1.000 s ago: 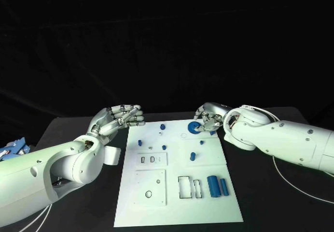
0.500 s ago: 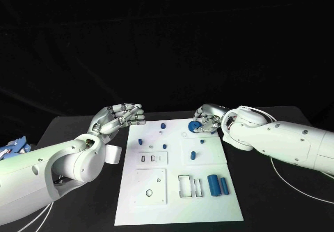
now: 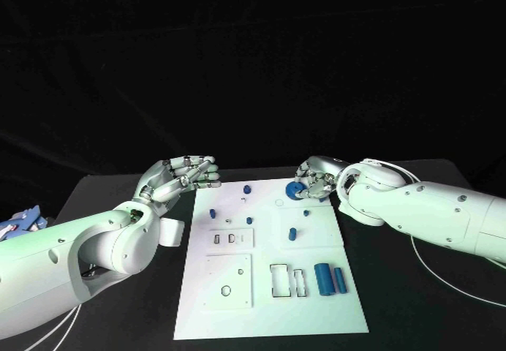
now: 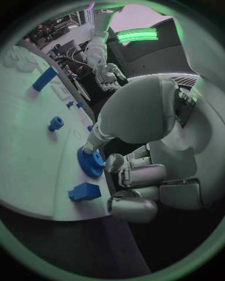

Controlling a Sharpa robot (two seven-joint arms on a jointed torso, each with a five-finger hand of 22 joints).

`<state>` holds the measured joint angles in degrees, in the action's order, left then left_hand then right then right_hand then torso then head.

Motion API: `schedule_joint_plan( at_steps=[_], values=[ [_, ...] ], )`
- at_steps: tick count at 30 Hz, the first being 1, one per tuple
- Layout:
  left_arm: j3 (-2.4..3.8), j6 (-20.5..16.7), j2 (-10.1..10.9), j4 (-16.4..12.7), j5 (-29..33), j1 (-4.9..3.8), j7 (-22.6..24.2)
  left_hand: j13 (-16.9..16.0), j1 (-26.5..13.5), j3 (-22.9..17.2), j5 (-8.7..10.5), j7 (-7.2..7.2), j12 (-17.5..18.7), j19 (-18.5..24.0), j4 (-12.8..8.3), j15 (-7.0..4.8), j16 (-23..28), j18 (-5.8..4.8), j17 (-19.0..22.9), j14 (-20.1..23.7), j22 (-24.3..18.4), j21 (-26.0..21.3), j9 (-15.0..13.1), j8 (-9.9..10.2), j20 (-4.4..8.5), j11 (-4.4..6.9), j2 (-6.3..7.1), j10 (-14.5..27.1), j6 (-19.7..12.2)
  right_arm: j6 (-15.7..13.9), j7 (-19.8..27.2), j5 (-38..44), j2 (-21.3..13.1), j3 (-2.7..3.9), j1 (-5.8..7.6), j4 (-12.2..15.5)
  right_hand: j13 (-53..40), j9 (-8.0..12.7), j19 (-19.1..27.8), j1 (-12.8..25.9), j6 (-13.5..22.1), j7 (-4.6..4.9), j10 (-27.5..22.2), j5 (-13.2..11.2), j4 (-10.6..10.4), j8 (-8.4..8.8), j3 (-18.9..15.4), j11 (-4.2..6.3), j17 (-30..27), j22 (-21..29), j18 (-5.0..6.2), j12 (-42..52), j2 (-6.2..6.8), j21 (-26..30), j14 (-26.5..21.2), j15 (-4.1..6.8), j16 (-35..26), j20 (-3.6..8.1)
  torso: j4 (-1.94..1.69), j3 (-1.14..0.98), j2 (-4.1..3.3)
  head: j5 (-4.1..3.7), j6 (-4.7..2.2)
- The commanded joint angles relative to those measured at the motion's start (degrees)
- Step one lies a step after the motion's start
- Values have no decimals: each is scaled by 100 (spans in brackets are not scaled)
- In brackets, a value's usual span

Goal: Assemble the parts on the task board

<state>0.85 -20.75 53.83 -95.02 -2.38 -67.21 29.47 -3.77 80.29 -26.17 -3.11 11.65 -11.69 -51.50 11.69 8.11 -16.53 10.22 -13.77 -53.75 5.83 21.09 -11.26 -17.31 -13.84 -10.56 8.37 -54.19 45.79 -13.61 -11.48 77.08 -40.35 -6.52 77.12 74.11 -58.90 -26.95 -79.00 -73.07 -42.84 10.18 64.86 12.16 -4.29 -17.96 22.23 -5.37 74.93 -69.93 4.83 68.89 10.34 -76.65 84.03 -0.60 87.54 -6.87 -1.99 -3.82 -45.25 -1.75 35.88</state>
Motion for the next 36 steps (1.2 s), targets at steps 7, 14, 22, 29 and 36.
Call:
schedule_joint_plan(
  at_steps=[7, 14, 22, 29, 36],
  values=[
    [3, 117, -15, -3, 6, -5, 52, 3, 36, -22, -11, 208, 43, -20, -21, 10, 39, 24, -11, 27, -8, -16, -2, 34, 1, -13, 14, -42, 3, -73, -100, 213, 33, -14, -33, 1, -516, -35, -68, 20, -425, -83, 445, -6, -117, -185, 172, 78, 846, -76, -57, 423, -162, -59, 458, 16, 38, 32, 1, 1, -3, -5, 12],
    [3, 118, -16, 0, 6, -5, 46, 3, 36, -22, -11, 208, 43, -20, -21, 10, 39, 24, -11, 27, -8, -16, -2, 34, 1, -13, 14, -42, 3, -218, -143, 512, 34, -17, -54, 74, -817, -112, -103, -79, -787, -244, 701, -399, -81, -397, 515, 218, 883, -159, -70, 619, -255, -95, 466, 137, 50, 140, -2, 2, -1, -5, 17],
    [3, 120, -12, 1, 6, -5, 44, 3, 31, -27, -11, 210, 52, -20, -24, 10, 42, 24, -15, 29, -10, -17, -2, 36, 1, -14, 13, -46, 4, -614, -437, 1086, -4, -17, -76, 313, -903, -146, -132, 50, -813, -271, 780, -287, -120, -453, 575, 246, 911, -216, -82, 666, -143, -121, 473, 168, 59, 178, -2, 0, -2, 2, 16],
    [3, 123, -18, 14, 6, -5, 45, 3, 26, -31, -12, 211, 58, -20, -21, 11, 43, 24, -18, 29, -11, -17, -2, 37, 0, -15, 6, -48, 4, -1139, -589, 1469, -43, -16, -83, 650, -955, -160, -163, 139, -793, -276, 824, -109, -166, -468, 644, 253, 964, -275, -94, 687, -80, -152, 485, 177, 75, 190, -8, 2, -1, 17, 11],
    [3, 123, -29, 24, 6, -5, 47, 3, 26, -31, -12, 211, 58, -20, -21, 11, 43, 24, -18, 29, -11, -17, -2, 37, 0, -15, 6, -48, 4, -1379, -624, 1786, 66, -19, -84, 1015, -1002, -164, -188, 154, -780, -277, 864, 25, -175, -469, 711, 256, 992, -320, -102, 711, -69, -177, 491, 179, 85, 194, -8, 2, -3, 20, 10]
  ],
)
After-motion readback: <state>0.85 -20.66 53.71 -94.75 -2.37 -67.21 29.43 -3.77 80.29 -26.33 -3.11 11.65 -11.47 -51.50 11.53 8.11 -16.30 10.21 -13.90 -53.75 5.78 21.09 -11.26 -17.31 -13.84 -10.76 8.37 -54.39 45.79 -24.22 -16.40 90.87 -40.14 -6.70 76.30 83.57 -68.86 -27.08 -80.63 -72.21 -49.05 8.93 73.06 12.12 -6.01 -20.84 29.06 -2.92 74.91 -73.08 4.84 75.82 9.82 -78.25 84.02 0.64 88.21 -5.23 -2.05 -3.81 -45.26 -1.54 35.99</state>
